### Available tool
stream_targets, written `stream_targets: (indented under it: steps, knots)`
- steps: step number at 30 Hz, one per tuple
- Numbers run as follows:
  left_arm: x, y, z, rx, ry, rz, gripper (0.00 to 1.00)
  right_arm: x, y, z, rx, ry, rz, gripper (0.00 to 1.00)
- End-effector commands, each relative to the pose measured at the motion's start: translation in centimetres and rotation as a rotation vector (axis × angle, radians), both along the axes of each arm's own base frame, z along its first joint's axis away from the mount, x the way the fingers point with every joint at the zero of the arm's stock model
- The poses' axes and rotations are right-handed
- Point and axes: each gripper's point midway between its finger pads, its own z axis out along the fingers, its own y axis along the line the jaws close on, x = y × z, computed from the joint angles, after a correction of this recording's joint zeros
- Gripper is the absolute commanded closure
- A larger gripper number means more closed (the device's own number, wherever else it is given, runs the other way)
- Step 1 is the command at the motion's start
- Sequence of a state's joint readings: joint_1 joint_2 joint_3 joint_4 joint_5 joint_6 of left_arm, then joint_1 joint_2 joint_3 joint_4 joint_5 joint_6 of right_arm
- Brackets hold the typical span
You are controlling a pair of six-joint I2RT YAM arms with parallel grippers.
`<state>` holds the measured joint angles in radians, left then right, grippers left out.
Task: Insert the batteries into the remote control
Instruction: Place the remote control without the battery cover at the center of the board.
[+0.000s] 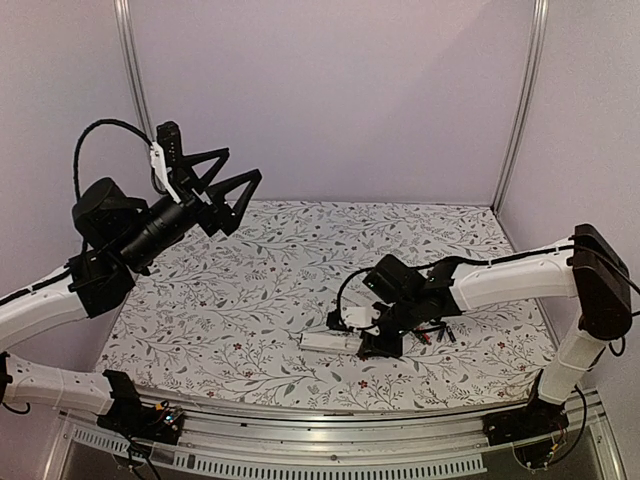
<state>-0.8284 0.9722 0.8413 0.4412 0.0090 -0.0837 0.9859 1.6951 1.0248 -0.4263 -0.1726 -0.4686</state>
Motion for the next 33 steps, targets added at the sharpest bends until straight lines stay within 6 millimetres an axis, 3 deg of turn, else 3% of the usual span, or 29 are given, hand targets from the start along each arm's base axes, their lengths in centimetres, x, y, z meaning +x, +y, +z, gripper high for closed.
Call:
stream_targets:
  steps: [1, 8, 10, 16, 21, 23, 25, 29, 31, 33]
  knots:
    - [1.2, 0.4, -1.2, 0.019, 0.036, 0.049, 0.00, -0.5, 0.7, -1.6, 0.002, 0.022, 0.062, 1.00]
    - [1.4, 0.3, -1.5, 0.039, 0.031, 0.051, 0.00, -0.9, 0.4, -4.2, -0.074, 0.101, 0.035, 1.00]
    - [1.5, 0.3, -1.5, 0.043, 0.030, 0.053, 0.00, -0.8, 0.1, -4.4, -0.087, 0.094, 0.030, 0.95]
    - [1.8, 0.2, -1.6, 0.046, 0.031, 0.052, 0.00, -0.4, -0.2, -4.3, -0.119, 0.067, 0.048, 0.56]
    - [1.6, -0.2, -2.3, 0.070, 0.041, 0.025, 0.00, 0.6, -0.1, -3.0, -0.116, 0.000, 0.054, 0.40]
    - [1.6, -0.4, -3.0, 0.107, 0.048, 0.018, 0.00, 1.0, 0.6, -1.1, -0.071, -0.035, 0.059, 0.29]
    - [1.8, -0.6, -4.2, 0.166, 0.057, 0.020, 0.00, 1.5, 1.8, 1.7, 0.005, -0.067, 0.057, 0.26]
    - [2.5, -1.1, -7.6, 0.339, 0.104, 0.033, 0.00, 3.6, 3.8, 10.8, 0.242, -0.142, -0.048, 0.18]
    - [2.8, -1.4, -9.6, 0.429, 0.146, 0.032, 0.00, 6.2, 2.2, 15.2, 0.349, -0.131, -0.210, 0.17]
    - [2.8, -1.6, -12.1, 0.522, 0.193, 0.017, 0.02, 9.5, -1.4, 16.7, 0.397, -0.033, -0.465, 0.29]
